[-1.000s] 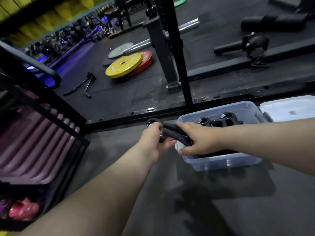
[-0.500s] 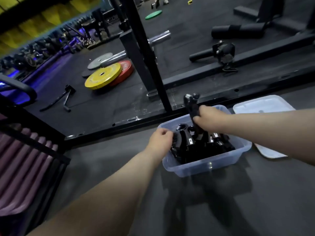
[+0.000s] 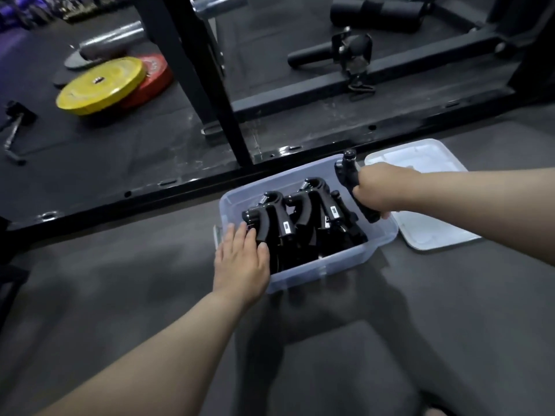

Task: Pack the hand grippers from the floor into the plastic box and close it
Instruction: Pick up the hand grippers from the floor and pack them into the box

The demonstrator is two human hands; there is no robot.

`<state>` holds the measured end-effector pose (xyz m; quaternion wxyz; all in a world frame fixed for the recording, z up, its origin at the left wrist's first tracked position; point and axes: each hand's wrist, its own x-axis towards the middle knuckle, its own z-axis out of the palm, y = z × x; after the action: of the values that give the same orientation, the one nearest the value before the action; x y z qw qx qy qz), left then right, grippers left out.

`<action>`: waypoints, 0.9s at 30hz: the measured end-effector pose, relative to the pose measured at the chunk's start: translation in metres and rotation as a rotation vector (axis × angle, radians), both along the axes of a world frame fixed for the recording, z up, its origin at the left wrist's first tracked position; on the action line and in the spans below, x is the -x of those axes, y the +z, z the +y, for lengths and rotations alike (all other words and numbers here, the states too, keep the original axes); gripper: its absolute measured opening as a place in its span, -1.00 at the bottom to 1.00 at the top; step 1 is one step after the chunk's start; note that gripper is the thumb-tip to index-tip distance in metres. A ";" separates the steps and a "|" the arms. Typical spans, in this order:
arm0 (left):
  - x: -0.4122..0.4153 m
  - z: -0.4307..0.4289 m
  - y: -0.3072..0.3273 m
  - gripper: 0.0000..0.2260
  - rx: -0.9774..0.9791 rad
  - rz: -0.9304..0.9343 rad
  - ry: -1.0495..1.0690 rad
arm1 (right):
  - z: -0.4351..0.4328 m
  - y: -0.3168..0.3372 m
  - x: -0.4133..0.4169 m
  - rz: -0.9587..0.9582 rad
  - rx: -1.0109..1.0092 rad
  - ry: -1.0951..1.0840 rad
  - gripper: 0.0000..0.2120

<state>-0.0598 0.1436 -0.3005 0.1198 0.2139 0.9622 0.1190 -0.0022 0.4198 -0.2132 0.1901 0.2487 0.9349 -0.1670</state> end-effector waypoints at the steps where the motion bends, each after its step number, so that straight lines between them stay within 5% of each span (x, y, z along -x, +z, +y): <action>1: -0.001 0.000 -0.003 -0.50 -0.009 0.027 0.006 | -0.002 -0.002 0.002 -0.006 -0.008 0.008 -0.68; 6: -0.001 0.000 -0.009 -0.49 -0.030 0.096 0.015 | -0.018 -0.012 0.008 -0.116 -0.036 0.065 -0.72; 10: -0.002 -0.001 -0.009 -0.49 -0.039 0.098 0.018 | -0.024 -0.027 0.006 -0.082 -0.019 0.141 -0.94; 19: -0.003 -0.002 -0.010 -0.45 -0.052 0.134 0.006 | -0.018 -0.026 0.018 -0.295 0.151 0.005 -0.40; 24: -0.005 -0.001 -0.008 -0.47 -0.078 0.121 0.016 | -0.015 -0.032 0.022 -0.278 0.032 0.009 -0.45; 27: -0.004 -0.002 -0.008 -0.46 -0.071 0.117 0.013 | -0.019 -0.030 0.025 -0.329 0.014 0.117 -0.72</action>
<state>-0.0553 0.1412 -0.3090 0.0549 0.2185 0.9640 0.1409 -0.0268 0.4007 -0.2434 0.3515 0.2164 0.9030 -0.1191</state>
